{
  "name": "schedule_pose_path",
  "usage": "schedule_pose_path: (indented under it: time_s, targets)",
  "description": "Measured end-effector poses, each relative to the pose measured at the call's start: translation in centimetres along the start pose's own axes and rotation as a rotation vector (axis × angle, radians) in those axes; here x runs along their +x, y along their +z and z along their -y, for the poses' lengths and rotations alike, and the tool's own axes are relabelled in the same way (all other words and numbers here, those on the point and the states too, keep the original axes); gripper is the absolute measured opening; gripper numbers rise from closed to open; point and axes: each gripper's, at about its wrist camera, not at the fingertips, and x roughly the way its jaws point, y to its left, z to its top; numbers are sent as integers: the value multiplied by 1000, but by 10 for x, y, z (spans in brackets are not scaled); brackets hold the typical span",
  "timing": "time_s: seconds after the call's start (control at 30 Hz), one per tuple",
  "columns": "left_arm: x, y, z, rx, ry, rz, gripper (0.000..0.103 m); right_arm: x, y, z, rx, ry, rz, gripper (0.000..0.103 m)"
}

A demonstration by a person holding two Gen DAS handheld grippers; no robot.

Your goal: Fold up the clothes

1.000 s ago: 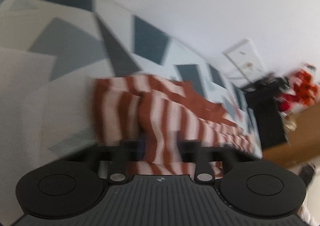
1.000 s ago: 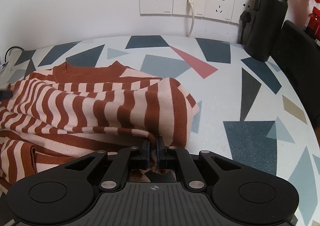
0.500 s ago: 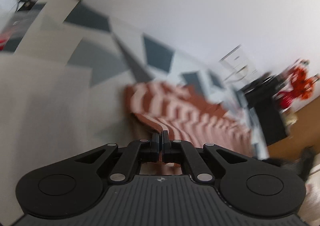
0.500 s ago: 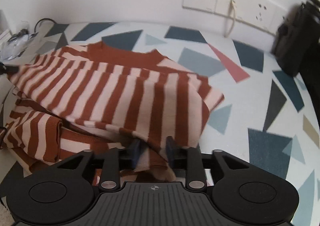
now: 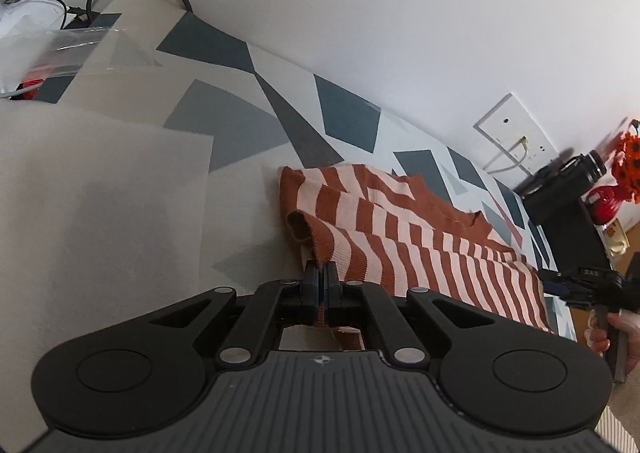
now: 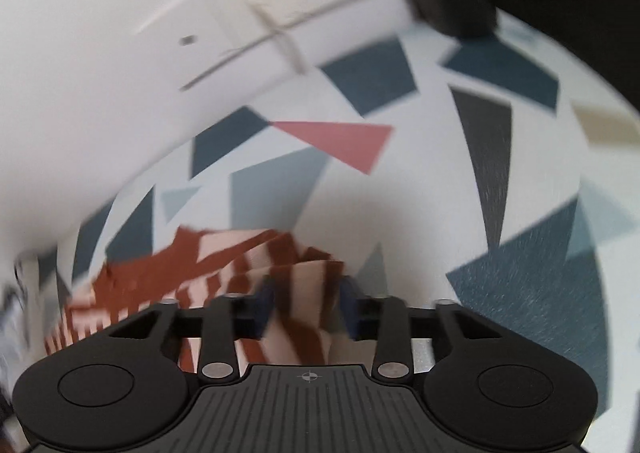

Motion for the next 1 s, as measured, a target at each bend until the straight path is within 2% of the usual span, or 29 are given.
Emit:
schedule_pose_path:
  time_s: [0.13, 0.27, 0.3, 0.33, 0.37, 0.47, 0.57, 0.8, 0.87, 0.93, 1.0]
  targets:
    - [0, -2, 1, -4, 17, 12, 2, 11, 4, 10, 67, 8, -11, 22]
    - [1, -4, -1, -15, 24, 14, 2, 13, 6, 18, 175, 28, -17, 26]
    - [1, -5, -1, -20, 24, 15, 2, 13, 7, 19, 186, 32, -13, 23]
    - [1, -6, -2, -27, 26, 16, 2, 13, 7, 19, 195, 35, -9, 13]
    - [1, -7, -2, -28, 28, 17, 2, 13, 8, 19, 185, 28, -4, 6]
    - [2, -9, 1, -3, 42, 17, 2, 10, 14, 8, 103, -3, 35, 5]
    - [3, -11, 4, 15, 55, 14, 2, 7, 19, -15, -69, -41, 117, 5]
    - [4, -16, 9, 27, 78, 27, 2, 39, 36, -41, -255, -70, 136, 5]
    - [3, -17, 9, 14, 81, 43, 2, 41, 37, -39, -243, -77, 139, 8]
    - [2, -18, 8, -9, 72, 45, 3, 38, 35, -35, -220, -67, 137, 31]
    - [3, -18, 2, -59, 51, 35, 8, 29, 30, -30, -210, -34, 115, 38]
